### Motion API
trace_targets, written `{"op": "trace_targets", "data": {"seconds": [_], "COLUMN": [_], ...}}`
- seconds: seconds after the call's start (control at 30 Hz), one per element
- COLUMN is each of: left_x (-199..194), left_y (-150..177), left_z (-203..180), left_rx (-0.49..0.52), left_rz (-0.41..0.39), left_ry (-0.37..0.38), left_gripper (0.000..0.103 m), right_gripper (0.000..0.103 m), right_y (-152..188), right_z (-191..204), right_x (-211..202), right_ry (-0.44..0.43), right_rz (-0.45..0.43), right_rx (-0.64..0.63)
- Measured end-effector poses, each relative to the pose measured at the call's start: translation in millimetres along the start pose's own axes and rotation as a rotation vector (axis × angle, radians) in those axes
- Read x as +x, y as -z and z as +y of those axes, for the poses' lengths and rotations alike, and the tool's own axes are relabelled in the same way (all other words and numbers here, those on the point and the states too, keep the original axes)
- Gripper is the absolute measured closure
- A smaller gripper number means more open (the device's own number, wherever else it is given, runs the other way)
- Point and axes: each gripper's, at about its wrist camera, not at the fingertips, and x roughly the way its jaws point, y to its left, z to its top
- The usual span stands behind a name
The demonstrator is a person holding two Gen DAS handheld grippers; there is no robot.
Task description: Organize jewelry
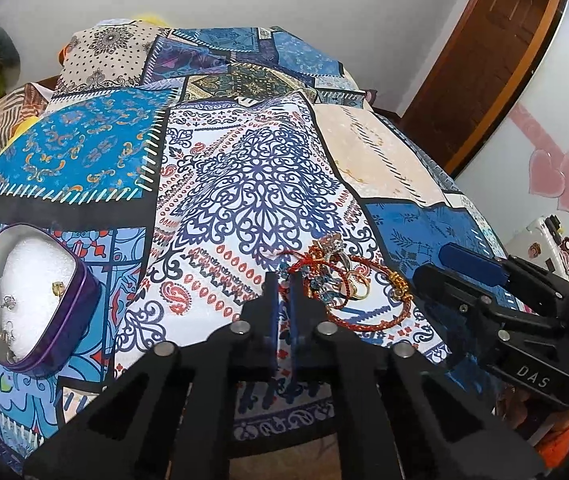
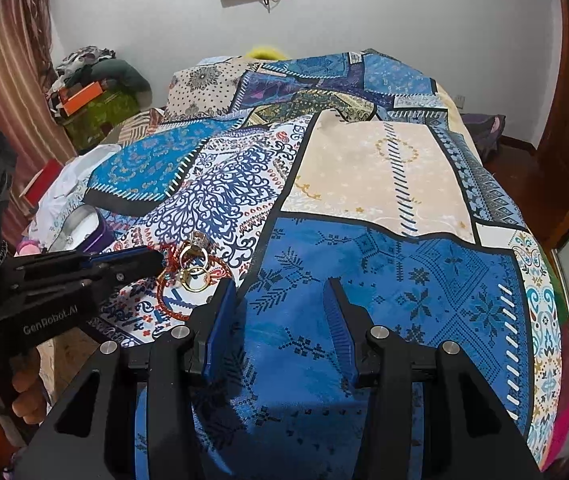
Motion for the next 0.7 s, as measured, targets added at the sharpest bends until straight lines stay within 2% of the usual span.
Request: {"op": "trace_targets", "data": {"seconds": [0.2, 0.57, 0.7], "left_x": [-13, -68, -70], "left_y": [-4, -18, -18], "left_z": [5, 11, 17], "left_rx": [-0.004, 0.033, 0.047], "left_rz": [-0.04, -0.2, -0.194], "left_ry": [0.007, -0.017, -0.029], "left_gripper": [0.103, 0.103, 0.103], "right_gripper": [0.061, 0.061, 0.061], "right_y": [-5, -24, -31], "right_z": [4, 31, 39], "right_x": [-2, 9, 22], "right_ry": [0.0, -0.024, -0.034], "right_rz": [-0.01, -0.035, -0.016], "right_rx": [-0.007, -0.066, -0.086]}}
